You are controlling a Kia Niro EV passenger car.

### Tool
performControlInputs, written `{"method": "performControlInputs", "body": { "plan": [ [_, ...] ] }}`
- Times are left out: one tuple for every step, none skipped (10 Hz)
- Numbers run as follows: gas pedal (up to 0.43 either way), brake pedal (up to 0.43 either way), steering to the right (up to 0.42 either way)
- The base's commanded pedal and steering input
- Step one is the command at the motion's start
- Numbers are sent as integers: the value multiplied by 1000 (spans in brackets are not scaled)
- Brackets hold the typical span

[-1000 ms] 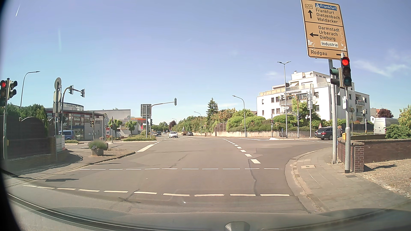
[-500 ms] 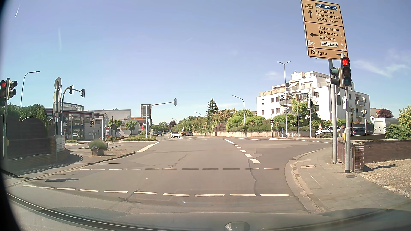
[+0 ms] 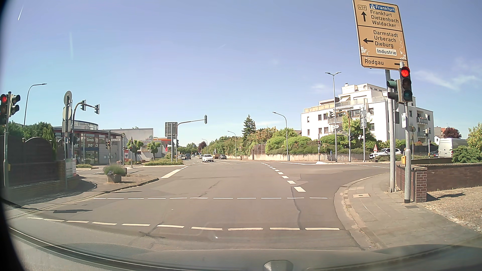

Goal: Follow the waypoints while adhering to traffic rules and regulations

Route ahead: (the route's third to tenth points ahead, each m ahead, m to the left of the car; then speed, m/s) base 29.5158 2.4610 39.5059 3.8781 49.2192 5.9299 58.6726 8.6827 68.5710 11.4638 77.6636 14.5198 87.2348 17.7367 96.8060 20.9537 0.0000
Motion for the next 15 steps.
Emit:
{"method": "performControlInputs", "body": {
  "plan": [
    [0, 366, -4],
    [0, 366, -4],
    [0, 372, -4],
    [0, 366, -4],
    [0, 366, -4],
    [0, 366, -4],
    [0, 366, -4],
    [0, 366, -4],
    [0, 366, -4],
    [0, 366, -4],
    [0, 366, -4],
    [0, 366, -4],
    [0, 372, -4],
    [0, 366, -4],
    [0, 366, -4]
  ]
}}
